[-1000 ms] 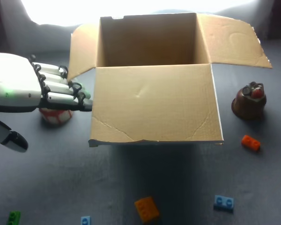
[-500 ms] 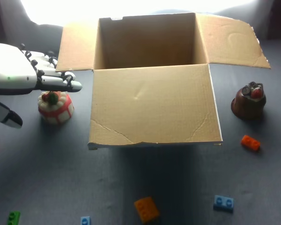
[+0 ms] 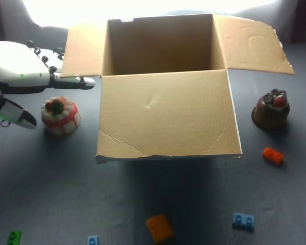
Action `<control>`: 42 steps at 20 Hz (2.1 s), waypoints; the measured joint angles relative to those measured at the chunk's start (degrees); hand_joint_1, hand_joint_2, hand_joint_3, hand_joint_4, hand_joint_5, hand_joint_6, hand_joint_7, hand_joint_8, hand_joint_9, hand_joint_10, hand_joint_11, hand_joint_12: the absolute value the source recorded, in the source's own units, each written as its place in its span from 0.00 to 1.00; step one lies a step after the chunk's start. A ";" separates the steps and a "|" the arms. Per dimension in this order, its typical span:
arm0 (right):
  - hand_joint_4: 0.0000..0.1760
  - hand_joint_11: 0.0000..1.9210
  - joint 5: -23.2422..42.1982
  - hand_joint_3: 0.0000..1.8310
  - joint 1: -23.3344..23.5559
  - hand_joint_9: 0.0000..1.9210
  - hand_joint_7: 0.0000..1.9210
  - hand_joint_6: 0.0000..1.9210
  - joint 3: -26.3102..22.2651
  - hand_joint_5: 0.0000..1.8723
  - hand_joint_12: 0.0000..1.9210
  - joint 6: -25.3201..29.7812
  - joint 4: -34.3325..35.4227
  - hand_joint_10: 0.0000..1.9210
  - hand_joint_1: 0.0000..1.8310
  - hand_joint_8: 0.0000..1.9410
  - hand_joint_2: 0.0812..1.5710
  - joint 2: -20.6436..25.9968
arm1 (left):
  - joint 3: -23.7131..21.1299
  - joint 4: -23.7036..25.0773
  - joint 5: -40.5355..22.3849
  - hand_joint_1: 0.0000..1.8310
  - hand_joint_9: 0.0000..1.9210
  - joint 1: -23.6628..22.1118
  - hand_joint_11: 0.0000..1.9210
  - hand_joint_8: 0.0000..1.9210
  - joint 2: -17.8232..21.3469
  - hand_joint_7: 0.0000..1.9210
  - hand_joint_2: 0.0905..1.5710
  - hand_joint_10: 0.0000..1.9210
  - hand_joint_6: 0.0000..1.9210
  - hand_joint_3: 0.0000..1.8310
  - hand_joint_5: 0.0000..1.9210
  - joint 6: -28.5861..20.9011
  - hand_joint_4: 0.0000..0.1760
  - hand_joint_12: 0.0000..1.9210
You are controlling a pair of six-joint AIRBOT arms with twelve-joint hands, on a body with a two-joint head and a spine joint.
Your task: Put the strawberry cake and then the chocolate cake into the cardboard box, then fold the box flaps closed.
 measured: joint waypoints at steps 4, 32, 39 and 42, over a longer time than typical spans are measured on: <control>0.00 0.00 -0.02 0.00 0.00 0.07 0.07 0.01 0.00 0.07 0.30 -0.02 0.13 0.00 0.29 0.00 0.64 0.00 | 1.33 0.42 0.02 0.63 0.02 1.18 0.00 0.00 -1.66 0.03 0.63 0.00 0.00 0.00 0.01 -1.25 0.30 0.10; 0.00 0.00 0.00 0.00 0.00 0.05 0.06 0.00 0.00 0.06 0.19 -0.90 0.13 0.00 0.30 0.00 0.67 -0.13 | 4.07 2.25 2.19 0.73 0.12 4.33 0.16 0.90 -5.66 0.04 0.71 0.98 0.76 0.01 0.15 -4.28 0.19 1.00; 0.00 0.00 0.00 0.00 0.00 0.05 0.06 0.00 0.00 0.05 0.19 -1.05 0.02 0.00 0.26 0.00 0.68 -0.13 | 3.91 3.80 2.01 0.78 0.27 5.03 0.23 0.91 -5.92 0.22 0.83 0.97 0.72 0.03 0.24 -4.55 0.00 1.00; 0.00 0.00 0.02 0.00 0.00 0.06 0.06 0.00 0.00 0.05 0.17 -1.07 0.11 0.00 0.26 0.00 0.68 -0.13 | 3.91 4.24 1.01 0.71 0.30 4.31 0.23 0.92 -5.86 0.25 0.84 0.96 0.75 0.01 0.30 -4.96 0.00 1.00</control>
